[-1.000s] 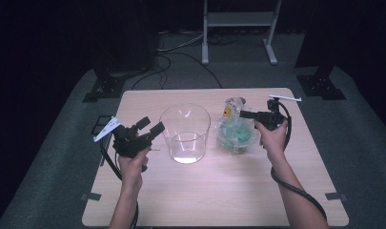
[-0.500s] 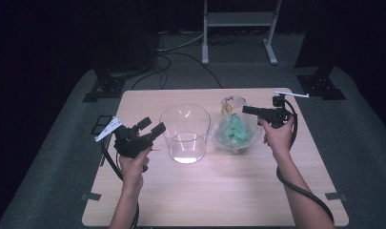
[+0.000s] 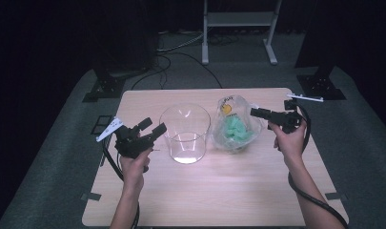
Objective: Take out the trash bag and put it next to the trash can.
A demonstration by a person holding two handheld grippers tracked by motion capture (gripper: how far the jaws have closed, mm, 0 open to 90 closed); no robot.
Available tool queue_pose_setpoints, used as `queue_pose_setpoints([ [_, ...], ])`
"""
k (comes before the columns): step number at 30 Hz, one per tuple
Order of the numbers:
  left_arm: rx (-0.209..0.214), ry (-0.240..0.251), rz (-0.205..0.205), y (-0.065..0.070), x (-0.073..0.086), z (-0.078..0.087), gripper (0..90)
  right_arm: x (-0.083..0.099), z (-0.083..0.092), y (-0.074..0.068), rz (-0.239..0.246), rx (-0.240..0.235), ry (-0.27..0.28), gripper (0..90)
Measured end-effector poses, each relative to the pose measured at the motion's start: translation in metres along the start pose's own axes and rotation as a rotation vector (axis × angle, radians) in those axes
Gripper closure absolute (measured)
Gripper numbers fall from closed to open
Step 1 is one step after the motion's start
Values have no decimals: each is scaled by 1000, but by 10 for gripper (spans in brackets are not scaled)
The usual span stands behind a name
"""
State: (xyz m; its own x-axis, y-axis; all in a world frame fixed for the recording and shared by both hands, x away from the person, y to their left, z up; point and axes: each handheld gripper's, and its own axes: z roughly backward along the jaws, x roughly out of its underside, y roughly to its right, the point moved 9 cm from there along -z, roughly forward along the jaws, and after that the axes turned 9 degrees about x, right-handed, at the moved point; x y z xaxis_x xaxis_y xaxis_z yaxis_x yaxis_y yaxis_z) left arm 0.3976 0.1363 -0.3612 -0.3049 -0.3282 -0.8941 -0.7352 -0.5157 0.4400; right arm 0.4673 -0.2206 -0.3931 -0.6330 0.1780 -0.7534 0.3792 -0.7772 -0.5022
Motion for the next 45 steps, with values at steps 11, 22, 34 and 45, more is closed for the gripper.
queue_pose_setpoints([
  [11, 2, -7, 4, 0, 1, -1, 91, 35, 16, 19, -5, -19, -5, 437],
  [22, 3, -12, 0, 1, 3, -2, 91, 46, 37, 19, 4, -54, 43, 437],
  [34, 8, -7, 4, 1, 2, -1, 91, 89, 42, 42, 20, 13, 7, 433],
  [45, 8, -15, 11, -1, 5, -3, 91, 117, 58, 59, -40, 21, -15, 429],
])
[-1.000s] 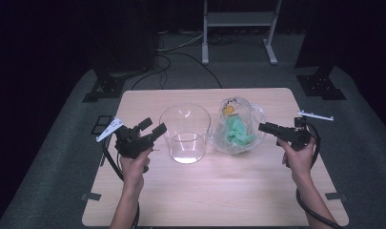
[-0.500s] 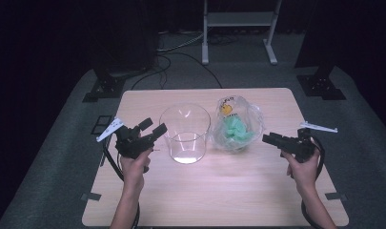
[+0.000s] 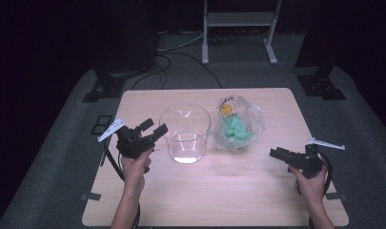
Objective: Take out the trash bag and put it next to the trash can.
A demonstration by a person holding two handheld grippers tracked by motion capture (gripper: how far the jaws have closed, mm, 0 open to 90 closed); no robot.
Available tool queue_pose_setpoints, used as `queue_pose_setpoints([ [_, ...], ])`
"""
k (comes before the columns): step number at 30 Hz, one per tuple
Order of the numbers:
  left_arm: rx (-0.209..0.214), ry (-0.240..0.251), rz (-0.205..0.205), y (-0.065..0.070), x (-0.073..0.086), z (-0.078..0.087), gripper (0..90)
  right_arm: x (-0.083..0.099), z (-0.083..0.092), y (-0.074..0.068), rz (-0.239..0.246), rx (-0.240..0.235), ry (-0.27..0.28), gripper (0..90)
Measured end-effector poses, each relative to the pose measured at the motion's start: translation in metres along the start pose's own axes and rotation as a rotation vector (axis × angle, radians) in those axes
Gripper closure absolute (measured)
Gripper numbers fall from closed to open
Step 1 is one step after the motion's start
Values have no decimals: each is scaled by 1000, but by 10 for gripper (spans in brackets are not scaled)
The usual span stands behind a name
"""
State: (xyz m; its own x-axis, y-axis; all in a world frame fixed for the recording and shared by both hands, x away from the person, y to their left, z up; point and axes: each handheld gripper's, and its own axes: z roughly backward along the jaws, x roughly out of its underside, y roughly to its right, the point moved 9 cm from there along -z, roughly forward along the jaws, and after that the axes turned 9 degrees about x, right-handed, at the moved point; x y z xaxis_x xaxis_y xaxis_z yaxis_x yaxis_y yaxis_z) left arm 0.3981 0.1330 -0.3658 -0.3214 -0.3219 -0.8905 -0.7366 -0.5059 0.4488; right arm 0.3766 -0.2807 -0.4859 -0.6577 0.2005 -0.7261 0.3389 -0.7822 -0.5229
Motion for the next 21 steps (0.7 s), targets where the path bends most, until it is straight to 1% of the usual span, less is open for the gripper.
queue_pose_setpoints([
  [1, -1, -1, 2, 0, 1, 0, 91, 4, 2, 1, -4, 1, -3, 430],
  [2, 2, -1, 6, 1, 1, -1, 91, 9, 3, 2, -19, -4, -1, 429],
  [3, 7, -5, 6, 2, 2, -2, 91, 11, 2, 1, -28, -7, -2, 430],
  [6, 15, -5, -1, 5, 1, -2, 92, 11, 3, -6, -43, -25, 25, 429],
  [7, 15, -5, -1, 5, 1, -2, 92, 11, 3, -6, -43, -25, 25, 429],
  [9, 16, 0, -9, 7, -2, -1, 91, 8, 4, -9, -24, -14, 51, 429],
  [10, 16, 0, -9, 7, -2, -1, 92, 8, 4, -9, -24, -14, 51, 429],
  [11, 16, 1, -8, 6, -2, 0, 92, 8, 5, -8, -28, -10, 55, 430],
  [12, 15, 3, -3, 5, -2, 1, 92, 8, 6, -2, -44, -4, 64, 430],
  [14, 15, 2, -2, 5, -1, 1, 91, 8, 6, 2, -69, -2, 67, 430],
  [16, 14, 1, 3, 4, -1, 0, 91, 8, 6, 3, -68, -1, 71, 429],
  [19, 12, -1, 0, 4, -1, 0, 92, 10, 4, 4, -58, 8, 63, 430],
  [21, 8, -1, 0, 3, -1, 1, 92, 11, 1, 3, -43, 12, 50, 429],
])
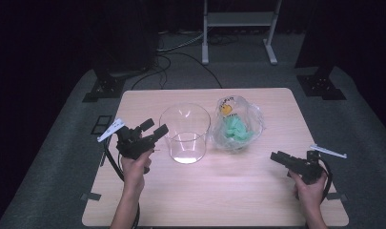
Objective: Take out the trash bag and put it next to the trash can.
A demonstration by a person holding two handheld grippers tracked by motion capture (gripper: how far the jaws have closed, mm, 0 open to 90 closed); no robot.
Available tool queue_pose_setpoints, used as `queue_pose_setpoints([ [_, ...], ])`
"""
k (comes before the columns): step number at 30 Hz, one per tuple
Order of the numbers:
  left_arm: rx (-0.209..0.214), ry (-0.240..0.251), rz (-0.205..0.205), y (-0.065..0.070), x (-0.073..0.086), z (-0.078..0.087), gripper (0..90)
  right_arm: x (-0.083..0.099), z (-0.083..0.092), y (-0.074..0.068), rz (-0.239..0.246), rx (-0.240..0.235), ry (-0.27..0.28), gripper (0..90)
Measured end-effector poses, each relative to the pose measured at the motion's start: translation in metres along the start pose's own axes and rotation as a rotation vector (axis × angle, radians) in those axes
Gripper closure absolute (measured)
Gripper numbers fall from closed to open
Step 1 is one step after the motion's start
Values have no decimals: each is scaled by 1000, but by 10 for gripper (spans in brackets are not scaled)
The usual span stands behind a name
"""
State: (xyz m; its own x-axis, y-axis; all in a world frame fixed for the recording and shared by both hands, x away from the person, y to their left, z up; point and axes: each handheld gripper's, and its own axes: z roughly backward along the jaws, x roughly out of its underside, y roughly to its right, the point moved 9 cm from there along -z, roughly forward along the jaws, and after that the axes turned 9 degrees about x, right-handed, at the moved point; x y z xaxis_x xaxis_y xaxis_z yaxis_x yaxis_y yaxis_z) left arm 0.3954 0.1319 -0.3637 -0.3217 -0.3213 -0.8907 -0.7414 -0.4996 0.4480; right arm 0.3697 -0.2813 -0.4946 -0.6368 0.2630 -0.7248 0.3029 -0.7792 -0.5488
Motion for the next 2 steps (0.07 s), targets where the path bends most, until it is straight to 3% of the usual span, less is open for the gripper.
queue_pose_setpoints([
  [2, -1, -2, 0, 0, 1, 0, 92, 0, -1, 0, 2, 0, -1, 429],
])
